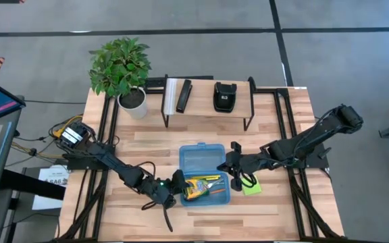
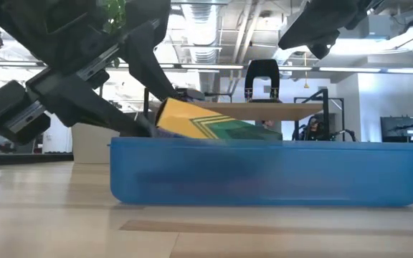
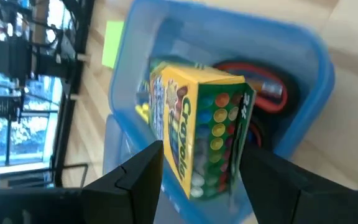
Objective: Pack school essentials
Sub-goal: Put the crayon box into the blue supply box, then put the green sticky notes into the blue supply box
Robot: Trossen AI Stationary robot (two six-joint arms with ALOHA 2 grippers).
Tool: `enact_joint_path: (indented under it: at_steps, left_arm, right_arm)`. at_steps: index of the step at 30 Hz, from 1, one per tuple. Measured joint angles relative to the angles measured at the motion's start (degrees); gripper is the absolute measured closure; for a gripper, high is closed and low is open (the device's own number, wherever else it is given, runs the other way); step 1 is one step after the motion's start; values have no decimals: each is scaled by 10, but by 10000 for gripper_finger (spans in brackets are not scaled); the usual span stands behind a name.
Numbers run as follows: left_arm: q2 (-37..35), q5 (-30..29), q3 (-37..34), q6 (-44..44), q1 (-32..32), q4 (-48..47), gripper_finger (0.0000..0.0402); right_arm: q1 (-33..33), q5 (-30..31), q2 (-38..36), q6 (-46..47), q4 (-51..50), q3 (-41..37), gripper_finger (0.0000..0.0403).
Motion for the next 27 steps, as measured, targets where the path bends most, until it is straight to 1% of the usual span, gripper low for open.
enact_joint_path:
  at_steps: [7, 11, 13, 15, 17, 19, 24, 27]
  left_arm:
    - [-45, -10, 16, -48, 0, -85, 209]
    - [-59, -7, 18, -96, 0, -100, 209]
    - [-63, -11, 18, -144, 0, -114, 209]
    - [-67, -20, 18, -212, 0, -120, 209]
    - [-73, -19, 18, -277, 0, -130, 209]
    - [-80, -10, 18, -322, 0, -132, 209]
    - [-107, 11, 13, -386, -1, -139, 210]
    - [-131, 10, -16, -408, 0, -126, 210]
  right_arm:
    - [0, 0, 0, -1, 2, 0, 366]
    - [0, 0, 0, -1, 3, 0, 366]
    - [0, 0, 0, -1, 3, 0, 366]
    - [-1, 0, 0, -1, 4, 0, 366]
    - [-1, 0, 0, -1, 4, 0, 366]
    - [-1, 0, 0, -1, 4, 0, 366]
    - [-7, 0, 10, -4, 8, 0, 366]
    - [-16, -2, 21, -4, 8, 0, 366]
